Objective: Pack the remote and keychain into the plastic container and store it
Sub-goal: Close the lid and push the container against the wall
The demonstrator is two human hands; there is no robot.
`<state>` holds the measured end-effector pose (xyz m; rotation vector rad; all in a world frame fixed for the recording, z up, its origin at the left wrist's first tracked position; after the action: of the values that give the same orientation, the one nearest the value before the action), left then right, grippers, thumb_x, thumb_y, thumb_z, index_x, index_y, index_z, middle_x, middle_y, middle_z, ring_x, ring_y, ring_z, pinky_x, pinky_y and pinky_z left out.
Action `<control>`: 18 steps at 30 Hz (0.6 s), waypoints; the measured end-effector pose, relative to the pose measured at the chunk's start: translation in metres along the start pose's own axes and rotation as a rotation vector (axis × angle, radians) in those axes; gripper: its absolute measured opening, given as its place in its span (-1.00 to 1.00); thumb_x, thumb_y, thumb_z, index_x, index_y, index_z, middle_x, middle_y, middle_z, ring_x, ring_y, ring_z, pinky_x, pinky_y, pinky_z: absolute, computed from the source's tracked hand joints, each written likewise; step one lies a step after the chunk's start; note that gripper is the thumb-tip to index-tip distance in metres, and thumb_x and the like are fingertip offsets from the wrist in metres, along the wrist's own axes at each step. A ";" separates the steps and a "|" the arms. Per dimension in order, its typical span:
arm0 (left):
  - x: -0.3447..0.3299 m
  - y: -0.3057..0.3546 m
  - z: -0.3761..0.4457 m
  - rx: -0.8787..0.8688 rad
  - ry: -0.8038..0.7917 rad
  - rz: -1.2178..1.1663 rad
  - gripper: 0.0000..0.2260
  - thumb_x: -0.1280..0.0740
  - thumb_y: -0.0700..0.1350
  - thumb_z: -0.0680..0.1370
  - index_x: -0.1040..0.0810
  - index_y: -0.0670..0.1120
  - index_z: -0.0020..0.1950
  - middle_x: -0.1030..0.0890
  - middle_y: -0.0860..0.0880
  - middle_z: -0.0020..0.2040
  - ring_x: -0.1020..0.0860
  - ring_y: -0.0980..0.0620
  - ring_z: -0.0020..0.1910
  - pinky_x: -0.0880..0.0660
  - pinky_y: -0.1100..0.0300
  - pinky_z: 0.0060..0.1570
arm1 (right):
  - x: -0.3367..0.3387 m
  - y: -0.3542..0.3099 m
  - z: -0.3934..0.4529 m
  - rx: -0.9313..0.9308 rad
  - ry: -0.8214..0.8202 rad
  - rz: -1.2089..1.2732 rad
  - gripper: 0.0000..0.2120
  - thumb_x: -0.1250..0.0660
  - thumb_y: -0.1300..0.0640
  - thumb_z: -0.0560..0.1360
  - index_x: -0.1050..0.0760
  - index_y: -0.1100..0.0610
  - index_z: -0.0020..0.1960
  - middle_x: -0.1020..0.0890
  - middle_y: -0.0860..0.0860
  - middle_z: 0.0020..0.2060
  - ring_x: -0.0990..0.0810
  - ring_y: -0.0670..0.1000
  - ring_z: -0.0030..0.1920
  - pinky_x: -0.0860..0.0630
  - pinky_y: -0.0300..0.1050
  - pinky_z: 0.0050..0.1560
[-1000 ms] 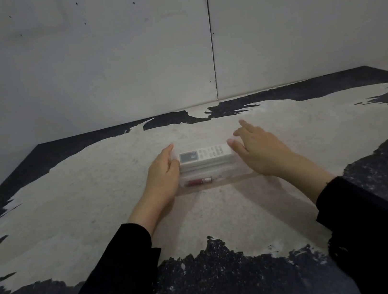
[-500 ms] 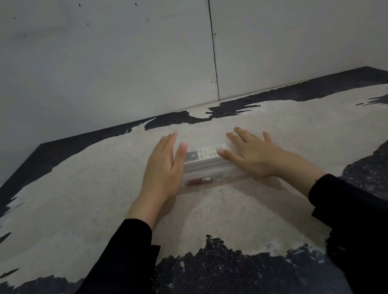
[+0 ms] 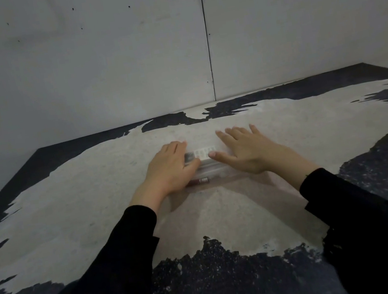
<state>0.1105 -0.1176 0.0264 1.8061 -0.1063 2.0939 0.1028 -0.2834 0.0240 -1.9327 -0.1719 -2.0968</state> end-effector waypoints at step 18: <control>-0.009 0.006 0.018 -0.078 -0.071 -0.242 -0.23 0.14 0.32 0.36 -0.28 -0.03 0.45 -0.26 -0.05 0.51 -0.16 0.01 0.51 -0.06 0.01 0.48 | -0.007 -0.009 0.025 0.087 0.012 0.286 -0.45 0.16 -0.21 0.56 -0.17 -0.04 0.47 -0.23 0.00 0.50 -0.11 -0.02 0.50 0.02 0.04 0.48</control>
<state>0.1265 -0.1306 0.0216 1.7525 0.0112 1.8343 0.1250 -0.2669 0.0203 -1.7757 0.0157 -1.8822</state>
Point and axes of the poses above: each hand's wrist, its own z-axis towards the middle knuckle, its own x-axis out of the back of the hand, y = z × x, the point moved 6 cm from there along z, towards the middle knuckle
